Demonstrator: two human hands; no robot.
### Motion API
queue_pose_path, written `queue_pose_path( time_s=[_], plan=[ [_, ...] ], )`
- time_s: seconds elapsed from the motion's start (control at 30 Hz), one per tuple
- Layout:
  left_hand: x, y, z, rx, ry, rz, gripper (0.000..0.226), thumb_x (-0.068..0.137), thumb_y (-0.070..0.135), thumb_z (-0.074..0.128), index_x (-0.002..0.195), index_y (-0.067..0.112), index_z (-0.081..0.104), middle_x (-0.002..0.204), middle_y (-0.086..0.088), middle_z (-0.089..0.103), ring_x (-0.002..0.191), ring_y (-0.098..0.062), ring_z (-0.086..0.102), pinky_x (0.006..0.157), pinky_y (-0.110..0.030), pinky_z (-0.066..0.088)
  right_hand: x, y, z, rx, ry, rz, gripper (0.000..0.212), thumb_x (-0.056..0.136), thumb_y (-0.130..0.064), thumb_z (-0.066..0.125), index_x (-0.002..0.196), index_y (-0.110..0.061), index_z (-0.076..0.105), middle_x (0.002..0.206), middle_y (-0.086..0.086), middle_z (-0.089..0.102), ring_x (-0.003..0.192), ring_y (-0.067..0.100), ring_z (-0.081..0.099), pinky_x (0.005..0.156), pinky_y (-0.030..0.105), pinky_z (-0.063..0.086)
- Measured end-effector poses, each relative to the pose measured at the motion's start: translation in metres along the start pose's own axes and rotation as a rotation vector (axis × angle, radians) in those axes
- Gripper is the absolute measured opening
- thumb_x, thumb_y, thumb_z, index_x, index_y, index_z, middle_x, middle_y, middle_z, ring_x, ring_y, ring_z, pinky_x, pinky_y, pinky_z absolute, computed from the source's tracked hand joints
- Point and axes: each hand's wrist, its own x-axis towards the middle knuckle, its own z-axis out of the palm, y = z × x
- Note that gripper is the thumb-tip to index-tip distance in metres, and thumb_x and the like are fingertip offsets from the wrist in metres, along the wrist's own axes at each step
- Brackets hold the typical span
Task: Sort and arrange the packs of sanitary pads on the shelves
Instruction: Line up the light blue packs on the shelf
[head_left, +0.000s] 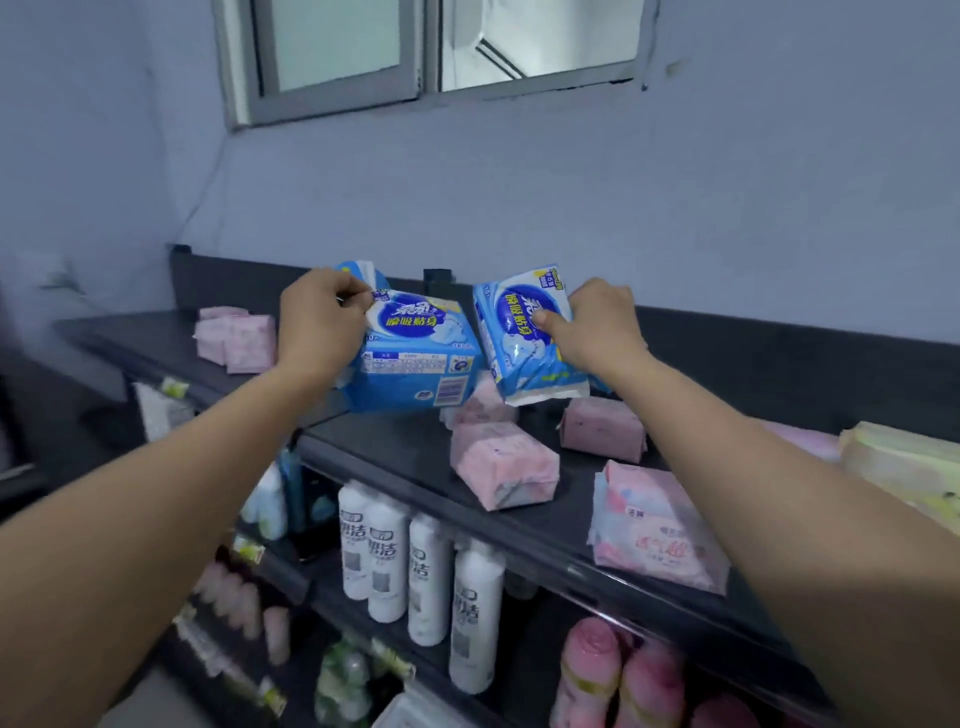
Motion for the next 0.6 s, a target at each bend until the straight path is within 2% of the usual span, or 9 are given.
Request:
queue_pose_path(
  time_s=[0.17, 0.33, 0.6],
  plan=[
    [0.016, -0.053, -0.067, 0.176, 0.036, -0.013, 0.016, 0.093, 0.013, 0.059, 0.098, 0.004, 0.071, 0.103, -0.006, 0.065, 0.088, -0.019, 0.057, 0.077, -0.026, 0.037, 0.012, -0.080, 0.045, 0.050, -0.066, -0.115, 0.049, 0.094, -0.049, 0.052, 0.112, -0.006, 0.066, 0.118, 0.012, 0.054, 0.117, 0.030, 0.043, 0.094, 0.033, 0.035],
    [0.039, -0.115, -0.135, 0.316, 0.030, -0.013, 0.015, 0.092, 0.013, 0.060, 0.094, 0.005, 0.072, 0.101, -0.011, 0.067, 0.093, -0.028, 0.061, 0.080, -0.031, 0.042, 0.020, -0.169, 0.093, 0.097, -0.124, -0.215, 0.049, 0.095, -0.050, 0.051, 0.113, -0.006, 0.066, 0.118, 0.011, 0.054, 0.119, 0.030, 0.043, 0.096, 0.033, 0.033],
    [0.067, -0.200, -0.242, 0.476, 0.071, 0.006, 0.014, 0.091, 0.009, 0.060, 0.090, 0.002, 0.072, 0.089, -0.006, 0.061, 0.086, -0.025, 0.057, 0.076, -0.032, 0.042, 0.018, -0.312, 0.171, 0.148, -0.213, -0.348, 0.050, 0.097, -0.049, 0.048, 0.111, -0.005, 0.067, 0.119, 0.013, 0.053, 0.116, 0.030, 0.043, 0.094, 0.034, 0.032]
  ],
)
